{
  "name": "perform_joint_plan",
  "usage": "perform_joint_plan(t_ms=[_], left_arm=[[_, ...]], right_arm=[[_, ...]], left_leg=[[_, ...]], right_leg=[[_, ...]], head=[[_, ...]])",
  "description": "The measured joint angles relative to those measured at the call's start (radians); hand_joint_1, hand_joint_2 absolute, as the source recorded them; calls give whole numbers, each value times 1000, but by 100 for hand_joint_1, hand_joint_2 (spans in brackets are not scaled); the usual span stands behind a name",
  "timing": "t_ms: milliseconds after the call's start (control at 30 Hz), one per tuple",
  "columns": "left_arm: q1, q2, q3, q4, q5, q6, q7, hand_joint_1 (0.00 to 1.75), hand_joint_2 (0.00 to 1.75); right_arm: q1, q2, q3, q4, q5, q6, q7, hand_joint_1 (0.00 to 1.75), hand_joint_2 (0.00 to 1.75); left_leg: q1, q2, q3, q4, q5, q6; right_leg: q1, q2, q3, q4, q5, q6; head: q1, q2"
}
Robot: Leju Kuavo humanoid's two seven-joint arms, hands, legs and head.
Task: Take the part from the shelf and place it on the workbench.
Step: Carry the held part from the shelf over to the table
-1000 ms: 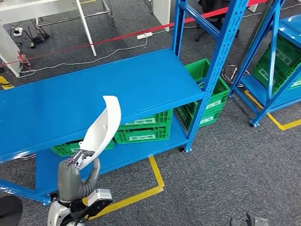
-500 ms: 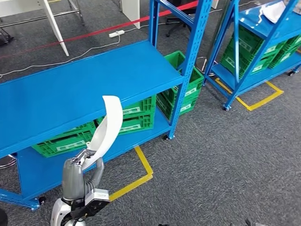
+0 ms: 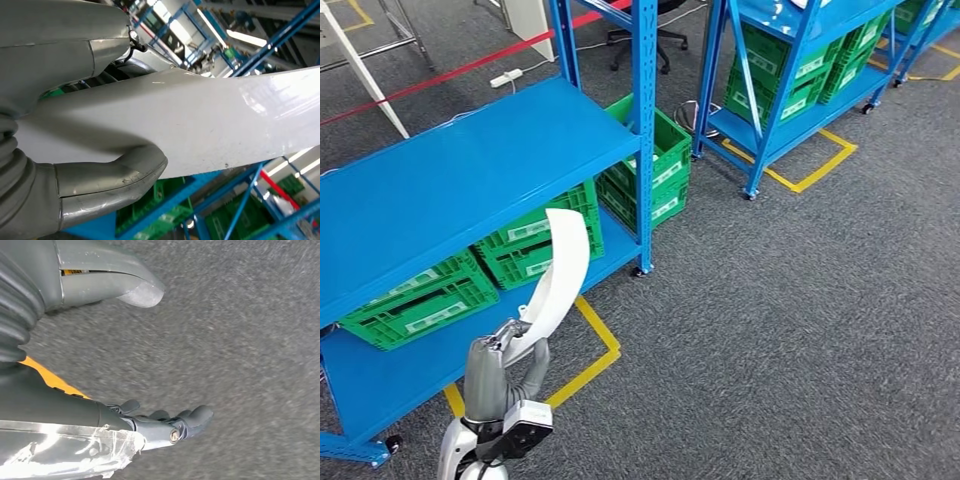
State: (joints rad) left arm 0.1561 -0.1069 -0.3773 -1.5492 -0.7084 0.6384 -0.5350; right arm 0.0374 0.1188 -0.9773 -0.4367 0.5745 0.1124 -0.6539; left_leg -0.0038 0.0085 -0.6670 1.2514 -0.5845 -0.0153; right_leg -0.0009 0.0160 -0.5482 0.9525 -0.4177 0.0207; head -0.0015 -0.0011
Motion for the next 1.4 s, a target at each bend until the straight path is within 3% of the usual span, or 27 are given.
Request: perform_joint_plan(t_ms=[33, 67, 133, 200, 233, 267, 333, 400, 467, 500, 533, 600, 667, 733, 767, 800, 867, 933, 1000, 1033, 1067, 1100, 1167, 1233, 1300, 1333, 1400], left_arm=[[-1, 0, 0, 4, 7, -10, -2, 175, 175], [-3, 1, 0, 8, 15, -20, -3, 175, 175], [-10, 1, -1, 13, 35, -43, -7, 175, 175], [-16, 0, -2, 20, 53, -62, -13, 175, 175], [-17, -1, -3, 23, 59, -68, -15, 175, 175], [-18, -2, -3, 27, 64, -74, -16, 175, 175], [-21, -3, -5, 33, 79, -93, -19, 175, 175], [-25, -4, -7, 38, 99, -119, -24, 175, 175], [-26, -4, -8, 43, 113, -138, -27, 175, 175], [-27, -4, -8, 46, 118, -145, -28, 175, 175], [-28, -4, -8, 48, 123, -152, -29, 175, 175], [-32, -5, -8, 52, 132, -167, -32, 175, 175], [-36, -5, -8, 53, 137, -177, -34, 175, 175], [-39, -6, -7, 53, 139, -181, -34, 175, 175], [-40, -7, -7, 53, 140, -181, -34, 175, 175], [-41, -8, -7, 53, 141, -181, -34, 175, 175], [-43, -10, -6, 53, 144, -181, -34, 175, 175], [-41, -9, -5, 53, 146, -181, -33, 175, 175], [-37, -7, -2, 53, 149, -181, -32, 175, 175], [-36, -6, -1, 53, 149, -181, -32, 175, 175], [-35, -6, 0, 53, 150, -181, -31, 175, 175], [-35, -5, 0, 53, 150, -181, -31, 175, 175], [-35, -4, 0, 53, 150, -181, -31, 175, 175], [-34, -4, 1, 53, 150, -182, -31, 175, 175], [-33, -4, 2, 52, 152, -183, -30, 175, 175], [-32, -4, 3, 52, 153, -185, -29, 175, 175], [-29, -4, 6, 50, 154, -190, -27, 175, 175]], right_arm=[[2, 8, -17, -8, 12, 5, 8, 0, 175], [4, 16, -35, -16, 23, 11, 14, 0, 175], [5, 29, -71, -35, 50, 25, 23, 0, 175], [4, 41, -106, -55, 75, 35, 28, 0, 175], [4, 46, -121, -63, 83, 38, 29, 0, 175], [6, 52, -135, -68, 89, 40, 30, 0, 175], [12, 62, -161, -74, 100, 42, 31, 0, 175], [11, 73, -187, -83, 118, 46, 32, 0, 175], [5, 84, -209, -92, 134, 53, 33, 0, 175], [3, 89, -219, -96, 142, 56, 34, 0, 175], [3, 94, -229, -99, 150, 59, 35, 0, 175], [3, 105, -253, -108, 169, 66, 39, 0, 175], [-3, 115, -273, -116, 185, 70, 43, 0, 175], [-9, 123, -291, -120, 197, 72, 47, 0, 175], [-9, 127, -299, -120, 201, 72, 48, 0, 175], [-8, 131, -307, -121, 205, 72, 50, 0, 175], [-8, 137, -321, -121, 215, 70, 54, 0, 175], [-14, 141, -329, -121, 230, 68, 57, 0, 175], [-17, 141, -333, -121, 245, 65, 60, 0, 175], [-17, 142, -334, -120, 251, 65, 61, 0, 175], [-16, 142, -336, -120, 255, 64, 62, 0, 175], [-16, 142, -337, -120, 257, 64, 62, 0, 175], [-18, 142, -339, -119, 259, 64, 63, 0, 175], [-19, 142, -339, -119, 263, 64, 62, 0, 175], [-16, 142, -342, -119, 271, 64, 60, 0, 175], [-14, 142, -344, -119, 277, 64, 58, 0, 175], [-18, 142, -348, -116, 291, 64, 51, 0, 175]], left_leg=[[1, -2, 14, 6, 17, -1], [3, -5, 43, -24, 46, -3], [11, -42, 134, -148, 83, -9], [18, -80, 194, -247, 69, -4], [17, -85, 201, -264, 59, 3], [17, -75, 197, -266, 59, 14], [15, -50, 187, -264, 70, 33], [13, -24, 175, -265, 84, 48], [8, 3, 158, -264, 98, 52], [7, 16, 149, -264, 104, 51], [6, 29, 142, -263, 110, 51], [5, 50, 133, -263, 118, 47], [2, 69, 131, -263, 123, 39], [0, 86, 130, -263, 127, 30], [0, 93, 130, -263, 130, 25], [1, 93, 130, -261, 129, 19], [3, 58, 114, -225, 96, 7], [5, 13, 66, -113, 24, 1], [5, -1, 17, 3, -25, 0], [5, -3, 13, 16, -20, 1], [5, -5, 28, -8, 2, 3], [6, -13, 60, -67, 37, 5], [11, -57, 125, -197, 90, 8], [13, -86, 147, -253, 101, 13], [10, -69, 144, -257, 106, 25], [11, -58, 143, -258, 110, 32], [13, -32, 142, -261, 116, 42]], right_leg=[[-2, 11, -19, 6, 10, 4], [-6, 22, -38, 13, 19, 8], [-11, 43, -73, 31, 33, 20], [-10, 65, -99, 46, 50, 32], [-10, 75, -107, 47, 60, 36], [-11, 86, -112, 46, 70, 41], [-11, 68, -128, 62, 60, 48], [-9, 19, -168, 159, -7, 54], [-9, -5, -214, 299, -85, 58], [-9, -9, -219, 340, -104, 58], [-9, -11, -203, 340, -105, 57], [-7, -26, -107, 224, -70, 50], [1, -63, -11, 84, -47, 40], [10, -74, 10, 39, -47, 30], [10, -64, 5, 39, -42, 24], [9, -56, 1, 38, -37, 18], [4, -40, -2, 33, -24, 5], [1, -20, -13, 31, -11, -3], [1, 3, -27, 32, -1, -5], [1, 16, -32, 32, 3, -3], [0, 29, -36, 33, 7, -1], [-1, 42, -39, 35, 10, 3], [0, 64, -50, 44, 15, 10], [0, 82, -64, 52, 21, 21], [-4, 96, -76, 51, 29, 33], [-4, 87, -83, 57, 25, 38], [-3, 41, -120, 129, -19, 47]], head=[[0, 0], [0, 0], [-1, 0], [-1, 0], [-1, 0], [0, 0], [3, 0], [10, 0], [14, 0], [14, 0], [14, 0], [14, 0], [13, 0], [12, 0], [12, 0], [12, 0], [11, 0], [10, 0], [10, 0], [10, 0], [10, 0], [10, 0], [11, 0], [12, 0], [12, 0], [14, 0], [23, 0]])
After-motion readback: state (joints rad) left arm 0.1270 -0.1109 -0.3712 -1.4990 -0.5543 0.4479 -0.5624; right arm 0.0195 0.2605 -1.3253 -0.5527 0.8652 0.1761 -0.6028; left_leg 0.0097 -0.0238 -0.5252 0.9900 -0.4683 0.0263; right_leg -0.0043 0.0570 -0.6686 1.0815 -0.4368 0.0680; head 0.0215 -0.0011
